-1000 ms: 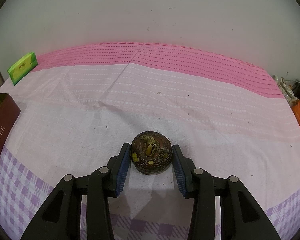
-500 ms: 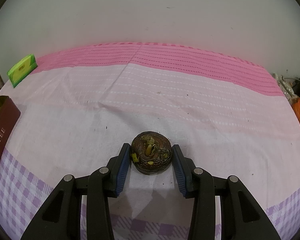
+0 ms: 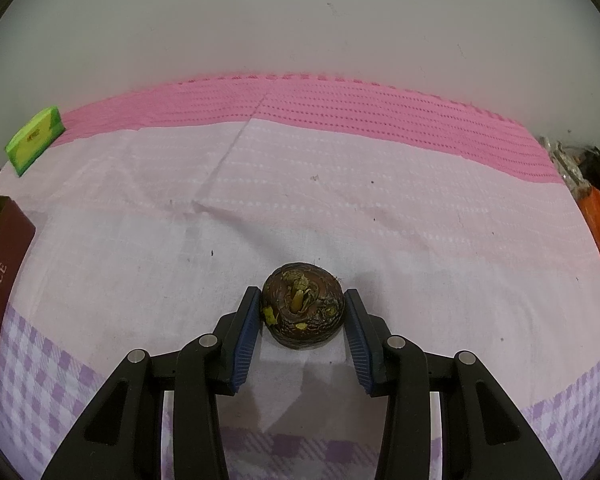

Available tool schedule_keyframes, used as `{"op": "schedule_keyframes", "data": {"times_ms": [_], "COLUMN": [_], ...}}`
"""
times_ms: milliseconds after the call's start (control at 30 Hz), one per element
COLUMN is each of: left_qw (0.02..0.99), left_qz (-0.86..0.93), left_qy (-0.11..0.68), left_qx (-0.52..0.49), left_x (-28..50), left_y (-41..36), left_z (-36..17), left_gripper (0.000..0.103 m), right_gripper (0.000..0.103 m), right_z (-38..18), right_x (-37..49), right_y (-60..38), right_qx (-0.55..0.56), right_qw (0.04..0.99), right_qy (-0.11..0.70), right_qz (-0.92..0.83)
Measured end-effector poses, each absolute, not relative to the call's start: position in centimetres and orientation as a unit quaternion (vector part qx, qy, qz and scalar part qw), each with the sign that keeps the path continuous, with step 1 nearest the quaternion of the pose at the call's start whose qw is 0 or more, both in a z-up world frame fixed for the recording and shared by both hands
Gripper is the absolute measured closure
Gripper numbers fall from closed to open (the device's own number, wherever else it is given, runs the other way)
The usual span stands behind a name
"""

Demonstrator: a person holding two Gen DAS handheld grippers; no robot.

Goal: Organize fruits
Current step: 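Withdraw the left tool from the tin, then carry the dark brown fruit into the gold tin and open the right tool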

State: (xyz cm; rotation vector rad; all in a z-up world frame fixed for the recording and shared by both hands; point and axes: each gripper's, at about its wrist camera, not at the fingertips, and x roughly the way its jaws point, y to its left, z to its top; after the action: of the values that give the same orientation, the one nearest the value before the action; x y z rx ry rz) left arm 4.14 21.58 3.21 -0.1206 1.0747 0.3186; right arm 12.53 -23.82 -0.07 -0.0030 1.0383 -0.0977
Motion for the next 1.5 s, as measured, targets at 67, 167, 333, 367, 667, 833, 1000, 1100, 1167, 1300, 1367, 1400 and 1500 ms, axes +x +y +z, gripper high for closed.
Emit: {"op": "schedule_keyframes", "data": {"times_ms": [67, 167, 333, 367, 667, 833, 1000, 1100, 1167, 1300, 1367, 1400, 1500], "left_qw": [0.843, 0.843, 0.844, 0.844, 0.841, 0.844, 0.847, 0.849, 0.849, 0.849, 0.849, 0.849, 0.849], "left_qz": [0.155, 0.156, 0.16, 0.16, 0.149, 0.162, 0.17, 0.17, 0.171, 0.173, 0.177, 0.179, 0.183], "left_qy": [0.511, 0.512, 0.508, 0.508, 0.514, 0.506, 0.498, 0.495, 0.494, 0.493, 0.492, 0.491, 0.489], "left_qx": [-0.061, -0.059, -0.061, -0.062, -0.072, -0.069, -0.073, -0.076, -0.076, -0.076, -0.076, -0.076, -0.077], "left_x": [3.8, 3.4, 3.1, 3.1, 3.0, 2.8, 2.5, 2.3, 2.2, 1.9, 1.6, 1.5, 0.9], "left_y": [21.8, 21.9, 22.1, 22.1, 22.0, 22.2, 22.7, 22.9, 23.0, 23.1, 23.2, 23.2, 23.4], "left_z": [3.1, 3.0, 3.1, 3.1, 3.0, 3.3, 3.8, 4.2, 4.3, 4.3, 4.4, 4.5, 4.5], "left_gripper": [0.03, 0.029, 0.028, 0.028, 0.027, 0.027, 0.027, 0.027, 0.027, 0.027, 0.027, 0.027, 0.027], "right_gripper": [0.061, 0.061, 0.061, 0.061, 0.061, 0.061, 0.061, 0.061, 0.061, 0.061, 0.061, 0.061, 0.061], "right_z": [0.0, 0.2, 0.8, 1.0, 3.5, 5.0, 6.8, 7.8, 8.3, 8.5, 8.2, 8.2, 7.9], "right_x": [12.4, 12.2, 11.7, 11.6, 10.4, 9.6, 8.7, 8.4, 8.0, 7.4, 7.1, 7.0, 6.5], "right_y": [-23.4, -23.0, -22.3, -22.1, -18.5, -15.1, -10.5, -7.6, -5.5, -1.6, 0.3, 0.9, 2.7], "right_qx": [-0.014, -0.015, -0.014, -0.014, -0.011, -0.007, -0.012, -0.021, -0.025, -0.038, -0.044, -0.046, -0.054], "right_qw": [0.865, 0.864, 0.865, 0.866, 0.877, 0.881, 0.882, 0.881, 0.878, 0.871, 0.866, 0.864, 0.859], "right_qy": [0.499, 0.501, 0.5, 0.498, 0.481, 0.472, 0.46, 0.454, 0.452, 0.451, 0.452, 0.453, 0.456], "right_qz": [-0.048, -0.049, -0.043, -0.041, 0.003, 0.045, 0.101, 0.134, 0.157, 0.193, 0.208, 0.213, 0.229]}}
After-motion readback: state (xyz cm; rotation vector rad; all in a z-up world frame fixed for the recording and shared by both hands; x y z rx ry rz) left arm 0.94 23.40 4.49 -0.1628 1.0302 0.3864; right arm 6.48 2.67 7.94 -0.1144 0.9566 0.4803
